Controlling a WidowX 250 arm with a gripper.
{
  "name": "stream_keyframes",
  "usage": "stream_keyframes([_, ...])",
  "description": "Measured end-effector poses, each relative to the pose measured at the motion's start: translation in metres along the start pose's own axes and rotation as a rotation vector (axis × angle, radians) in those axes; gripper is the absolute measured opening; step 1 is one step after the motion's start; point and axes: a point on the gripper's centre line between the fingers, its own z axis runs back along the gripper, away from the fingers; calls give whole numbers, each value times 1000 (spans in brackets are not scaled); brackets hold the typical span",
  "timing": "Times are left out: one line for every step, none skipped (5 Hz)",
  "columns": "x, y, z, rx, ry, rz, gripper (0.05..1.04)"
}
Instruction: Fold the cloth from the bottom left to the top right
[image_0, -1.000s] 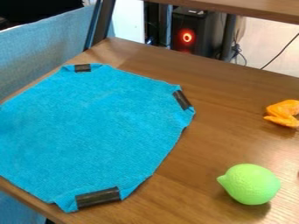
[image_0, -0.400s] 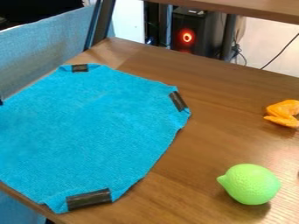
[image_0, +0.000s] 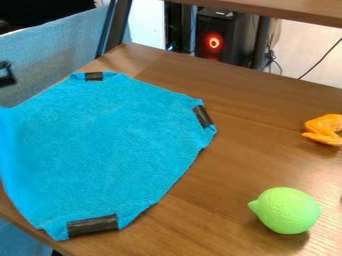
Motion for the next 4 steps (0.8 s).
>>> stream_keyframes([0, -35, 8, -18, 9, 8, 59])
stream_keyframes([-9, -68, 8, -30, 18, -9, 59])
stream_keyframes([-13, -104, 5, -31, 29, -20, 59])
stream_keyframes([-15, -130, 2, -39, 27, -20, 59])
